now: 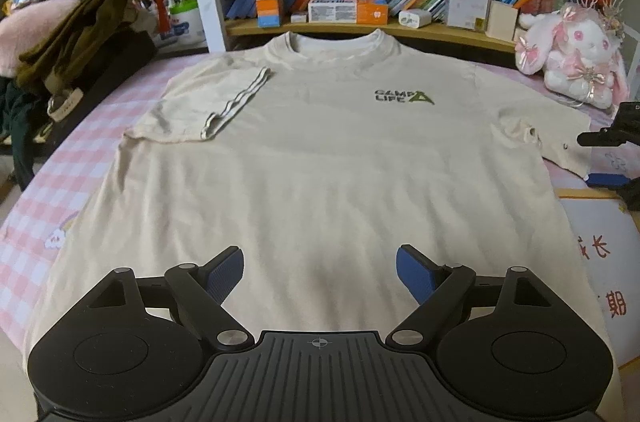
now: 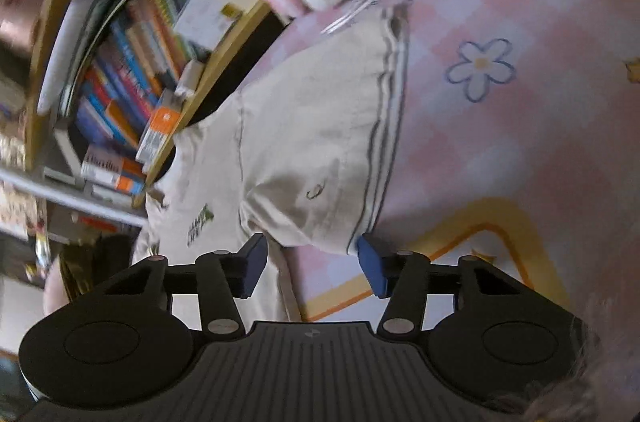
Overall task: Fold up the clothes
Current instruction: 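Grasp the shirt side by the right gripper and fold it inward, then lay the folded side flat over the shirt and open the right gripper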
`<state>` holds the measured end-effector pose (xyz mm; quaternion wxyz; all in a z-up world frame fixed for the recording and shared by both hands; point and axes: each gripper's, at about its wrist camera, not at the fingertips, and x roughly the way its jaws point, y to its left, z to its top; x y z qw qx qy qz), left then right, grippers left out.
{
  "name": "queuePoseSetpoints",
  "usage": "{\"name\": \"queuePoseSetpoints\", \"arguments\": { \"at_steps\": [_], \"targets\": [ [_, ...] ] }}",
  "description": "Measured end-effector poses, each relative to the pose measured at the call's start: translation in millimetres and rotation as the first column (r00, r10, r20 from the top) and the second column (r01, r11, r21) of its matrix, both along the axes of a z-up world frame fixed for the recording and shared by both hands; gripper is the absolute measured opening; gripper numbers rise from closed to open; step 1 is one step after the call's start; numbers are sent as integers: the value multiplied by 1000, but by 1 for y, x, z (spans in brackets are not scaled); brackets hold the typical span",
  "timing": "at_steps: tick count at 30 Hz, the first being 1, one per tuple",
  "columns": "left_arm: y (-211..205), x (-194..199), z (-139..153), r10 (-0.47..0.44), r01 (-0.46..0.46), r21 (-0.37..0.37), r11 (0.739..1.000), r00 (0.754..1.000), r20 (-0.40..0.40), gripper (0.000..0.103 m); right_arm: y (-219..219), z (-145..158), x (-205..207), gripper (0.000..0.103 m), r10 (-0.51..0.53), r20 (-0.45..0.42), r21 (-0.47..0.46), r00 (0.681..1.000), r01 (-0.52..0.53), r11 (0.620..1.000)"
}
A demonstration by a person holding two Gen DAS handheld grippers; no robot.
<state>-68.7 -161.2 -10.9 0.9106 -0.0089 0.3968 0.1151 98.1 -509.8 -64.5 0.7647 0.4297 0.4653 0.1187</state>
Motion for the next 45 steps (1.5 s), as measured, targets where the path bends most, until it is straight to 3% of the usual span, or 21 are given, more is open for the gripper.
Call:
{"name": "queuePoseSetpoints", "arguments": {
  "at_steps": [4, 7, 15, 21, 24, 26, 28, 34, 37, 41, 45],
  "targets": [
    [1, 2, 0, 11, -11, 1, 1000, 1000, -5, 86, -9, -17, -5, 49, -27, -127, 172, 991, 49, 984],
    [0, 4, 0, 8, -8, 2, 1000, 1000, -6, 86, -6, -25, -4, 46, -46, -138, 230, 989, 77, 970],
    [-2, 2, 2, 11, -11, 16, 1000, 1000, -1, 86, -36, -30, 21, 43, -241, -50, 178, 969, 246, 953],
    [-2, 4, 2, 15, -15, 15, 1000, 1000, -2, 86, -44, -41, 41, 42, -203, -56, 220, 977, 211, 952],
    [-5, 3, 3, -1, 1, 19, 1000, 1000, 0, 86, -43, -43, 50, 36, -184, -71, 219, 980, 196, 956],
    [-5, 2, 2, 0, 0, 18, 1000, 1000, 3, 86, -41, -40, 52, 15, -176, -75, 181, 982, 187, 966],
    [-1, 0, 2, 10, -10, 12, 1000, 1000, 6, 86, -38, -35, 53, 7, -176, -68, 126, 982, 184, 975],
    [13, -2, 0, 22, -22, -10, 1000, 1000, 19, 86, -10, 21, 62, 6, -131, 149, -60, 980, 142, 988],
    [24, -5, 1, 41, -41, -19, 999, 999, 28, 86, 43, 47, 74, 6, 22, 247, -201, 969, 29, 979],
    [42, -12, 2, 77, -76, -30, 997, 996, 33, 86, 126, 75, 90, 5, 275, 317, -401, 908, -134, 906],
    [61, -20, -1, 129, -128, -45, 991, 991, 28, 86, 222, 59, 87, 5, 548, 235, -520, 803, -372, 769]
  ]
}}
